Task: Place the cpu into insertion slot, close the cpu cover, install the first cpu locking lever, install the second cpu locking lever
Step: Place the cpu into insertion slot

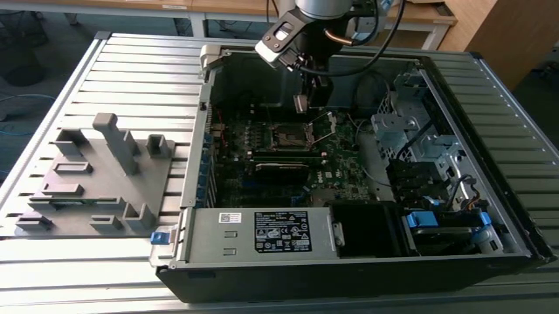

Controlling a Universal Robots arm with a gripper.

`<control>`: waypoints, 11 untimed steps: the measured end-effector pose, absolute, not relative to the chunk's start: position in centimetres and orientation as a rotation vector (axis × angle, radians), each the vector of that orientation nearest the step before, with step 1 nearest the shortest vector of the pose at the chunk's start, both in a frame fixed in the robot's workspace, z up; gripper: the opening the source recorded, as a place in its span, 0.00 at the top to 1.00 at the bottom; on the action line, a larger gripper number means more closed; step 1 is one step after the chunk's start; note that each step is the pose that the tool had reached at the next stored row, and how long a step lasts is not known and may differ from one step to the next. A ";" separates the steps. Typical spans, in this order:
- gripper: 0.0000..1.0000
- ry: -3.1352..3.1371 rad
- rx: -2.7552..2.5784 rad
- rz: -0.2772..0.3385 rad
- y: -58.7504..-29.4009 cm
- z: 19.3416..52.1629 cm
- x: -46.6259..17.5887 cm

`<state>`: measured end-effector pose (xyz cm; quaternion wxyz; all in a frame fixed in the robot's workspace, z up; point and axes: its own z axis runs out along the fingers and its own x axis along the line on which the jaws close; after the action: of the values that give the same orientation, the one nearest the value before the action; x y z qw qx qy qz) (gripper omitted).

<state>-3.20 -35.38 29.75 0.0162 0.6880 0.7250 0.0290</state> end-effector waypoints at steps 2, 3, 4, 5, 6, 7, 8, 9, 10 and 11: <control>0.46 2.254 2.139 0.090 -35.4 29.7 -3.2; 0.46 2.254 2.139 0.090 -35.4 29.7 -3.2; 0.46 2.254 2.139 0.090 -35.4 29.6 -3.2; 0.46 2.254 2.139 0.090 -35.4 29.6 -3.2; 0.46 2.254 2.139 0.090 -35.4 29.6 -3.2; 0.46 2.254 2.139 0.090 -35.4 29.5 -3.2; 0.46 2.254 2.139 0.090 -35.4 29.5 -3.2; 0.46 2.254 2.139 0.090 -35.4 29.5 -3.2; 0.46 2.254 2.139 0.090 -35.4 29.4 -3.2; 0.46 2.254 2.139 0.090 -35.4 29.4 -3.2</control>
<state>-3.20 -35.38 29.37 0.0162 0.6880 0.7250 0.0289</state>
